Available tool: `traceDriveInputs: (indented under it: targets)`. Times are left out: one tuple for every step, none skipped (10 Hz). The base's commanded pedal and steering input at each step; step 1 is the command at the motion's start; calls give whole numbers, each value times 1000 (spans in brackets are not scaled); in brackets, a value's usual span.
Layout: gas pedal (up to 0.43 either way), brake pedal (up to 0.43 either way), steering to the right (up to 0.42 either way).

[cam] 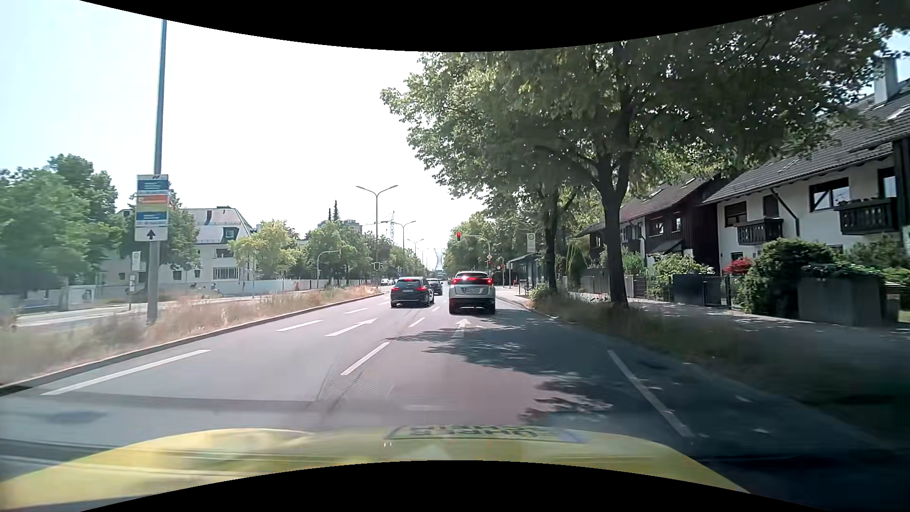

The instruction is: Follow the waypoints while adhering to traffic rules and regulations

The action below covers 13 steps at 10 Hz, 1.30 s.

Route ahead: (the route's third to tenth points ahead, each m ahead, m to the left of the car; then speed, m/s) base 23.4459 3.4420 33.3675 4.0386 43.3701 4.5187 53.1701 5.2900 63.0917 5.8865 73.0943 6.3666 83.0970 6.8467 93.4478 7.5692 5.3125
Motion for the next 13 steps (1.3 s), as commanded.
traceDriveInputs:
  targets:
    - [0, 201, 21]
    - [0, 207, 21]
    - [0, 207, 21]
    - [0, 201, 21]
    - [0, 189, 21]
    - [0, 183, 21]
    - [0, 177, 21]
    - [0, 165, 19]
    - [0, 165, 11]
    - [0, 165, 9]
    - [0, 165, 8]
    - [0, 171, 8]
    - [0, 165, 8]
